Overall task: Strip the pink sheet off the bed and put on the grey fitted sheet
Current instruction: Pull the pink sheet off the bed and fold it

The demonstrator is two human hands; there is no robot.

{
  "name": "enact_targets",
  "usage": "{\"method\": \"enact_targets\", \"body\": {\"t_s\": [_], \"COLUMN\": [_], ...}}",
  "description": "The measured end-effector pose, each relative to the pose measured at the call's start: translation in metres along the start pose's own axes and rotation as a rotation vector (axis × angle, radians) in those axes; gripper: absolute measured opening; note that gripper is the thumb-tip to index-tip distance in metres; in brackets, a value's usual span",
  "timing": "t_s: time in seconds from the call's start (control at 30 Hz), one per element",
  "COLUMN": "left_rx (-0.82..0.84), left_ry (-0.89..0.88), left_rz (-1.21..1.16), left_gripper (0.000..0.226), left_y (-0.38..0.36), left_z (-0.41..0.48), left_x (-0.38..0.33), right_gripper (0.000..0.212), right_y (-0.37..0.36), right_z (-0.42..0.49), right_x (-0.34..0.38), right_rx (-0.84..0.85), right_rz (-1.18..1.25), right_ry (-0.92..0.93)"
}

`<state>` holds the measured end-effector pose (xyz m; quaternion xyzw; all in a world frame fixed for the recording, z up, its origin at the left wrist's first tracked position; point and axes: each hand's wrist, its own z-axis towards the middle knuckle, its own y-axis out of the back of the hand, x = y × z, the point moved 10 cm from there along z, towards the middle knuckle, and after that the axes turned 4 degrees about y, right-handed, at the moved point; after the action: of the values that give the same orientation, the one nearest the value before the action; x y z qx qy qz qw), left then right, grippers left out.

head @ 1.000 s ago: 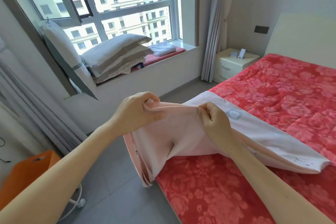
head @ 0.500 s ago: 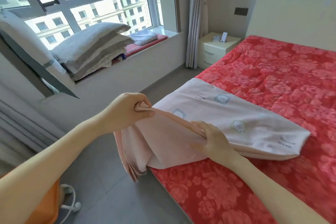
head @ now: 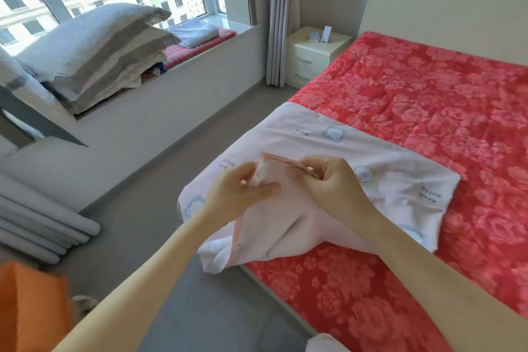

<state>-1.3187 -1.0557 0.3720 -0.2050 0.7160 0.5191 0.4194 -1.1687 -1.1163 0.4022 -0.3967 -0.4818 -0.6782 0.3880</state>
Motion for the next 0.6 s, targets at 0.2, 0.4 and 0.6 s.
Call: {"method": "enact_targets", "body": {"t_s": [0.2, 0.4, 0.6], "left_rx": [-0.26, -0.169, -0.103], "left_ry": [-0.03, 0.111, 0.267], "left_rz": [-0.015, -0.032, -0.185], "left_gripper": [0.03, 0.03, 0.013], "left_y": [-0.008, -0.04, -0.058], "left_z": [-0.013, 0.009, 0.018], "left_x": [0.078, 0.16, 0.218], "right_gripper": [0.031, 0.027, 0.025], "right_y": [0.007, 0.032, 0.084], "right_z": [0.007, -0.003, -0.014], "right_x": [0.021, 0.048, 0.029], "right_rx": [-0.096, -0.193, -0.393], "right_rz": [-0.089, -0.082, 0.124], "right_ry": [-0.038, -0.065, -0.189]}}
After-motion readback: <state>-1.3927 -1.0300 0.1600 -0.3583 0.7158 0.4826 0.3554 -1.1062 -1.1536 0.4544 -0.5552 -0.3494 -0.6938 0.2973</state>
